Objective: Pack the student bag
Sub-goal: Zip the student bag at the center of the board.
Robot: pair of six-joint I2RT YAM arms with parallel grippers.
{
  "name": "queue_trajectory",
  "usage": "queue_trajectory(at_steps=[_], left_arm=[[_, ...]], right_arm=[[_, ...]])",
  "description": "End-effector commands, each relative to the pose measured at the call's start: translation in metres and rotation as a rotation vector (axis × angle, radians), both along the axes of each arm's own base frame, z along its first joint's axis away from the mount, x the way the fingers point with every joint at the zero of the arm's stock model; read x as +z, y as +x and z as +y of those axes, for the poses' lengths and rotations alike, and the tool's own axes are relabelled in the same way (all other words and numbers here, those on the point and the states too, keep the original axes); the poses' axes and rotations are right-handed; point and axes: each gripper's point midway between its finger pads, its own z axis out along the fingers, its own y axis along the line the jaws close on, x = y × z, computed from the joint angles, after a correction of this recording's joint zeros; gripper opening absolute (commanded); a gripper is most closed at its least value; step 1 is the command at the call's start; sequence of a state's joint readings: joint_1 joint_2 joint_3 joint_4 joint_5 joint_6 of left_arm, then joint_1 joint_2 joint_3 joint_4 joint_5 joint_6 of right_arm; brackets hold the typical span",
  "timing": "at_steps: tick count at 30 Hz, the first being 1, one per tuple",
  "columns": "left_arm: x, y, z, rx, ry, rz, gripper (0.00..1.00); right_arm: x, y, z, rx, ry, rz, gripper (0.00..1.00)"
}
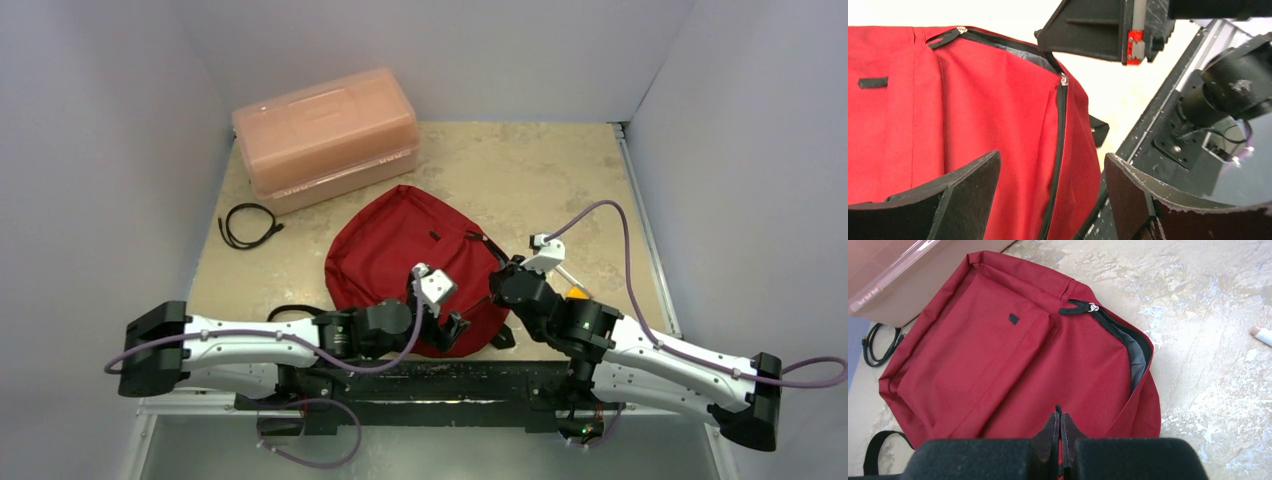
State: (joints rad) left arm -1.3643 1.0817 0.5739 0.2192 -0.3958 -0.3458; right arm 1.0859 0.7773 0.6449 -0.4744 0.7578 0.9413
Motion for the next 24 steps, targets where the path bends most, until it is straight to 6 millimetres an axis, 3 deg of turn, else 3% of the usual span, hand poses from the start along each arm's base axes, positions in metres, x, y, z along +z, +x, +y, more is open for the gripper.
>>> queue_trajectory(at_steps=[1, 9, 12, 15, 16, 24], left_arm=[[0.015, 0.024, -0.027, 0.030, 0.006, -0.091, 0.74], [-0.012, 0.024, -0.055, -0.056, 0.030, -0.041, 0.59], [-0.021, 0.029, -0.053, -0.054, 0.045, -0.022, 0.38], [-0.025, 0.032, -0.042, -0.035, 0.053, -0.025, 0.06], [-0.026, 0.032, -0.035, -0.023, 0.057, -0.029, 0.00], [-0.030, 0.015, 0.011, -0.002, -0.011, 0.012, 0.00]], right_arm=[[0.014, 0.005, 0.005, 0.008, 0.038, -0.044, 0.00], [0.009, 0.003, 0.000, -0.029, 0.046, -0.017, 0.00], [0.003, 0.005, -0.001, -0.051, 0.025, -0.003, 0.00], [-0.004, 0.007, -0.005, -0.090, -0.003, 0.015, 0.00], [-0.008, 0.008, -0.008, -0.108, -0.023, 0.025, 0.00], [-0.026, 0.024, -0.048, -0.267, 0.005, 0.091, 0.00]])
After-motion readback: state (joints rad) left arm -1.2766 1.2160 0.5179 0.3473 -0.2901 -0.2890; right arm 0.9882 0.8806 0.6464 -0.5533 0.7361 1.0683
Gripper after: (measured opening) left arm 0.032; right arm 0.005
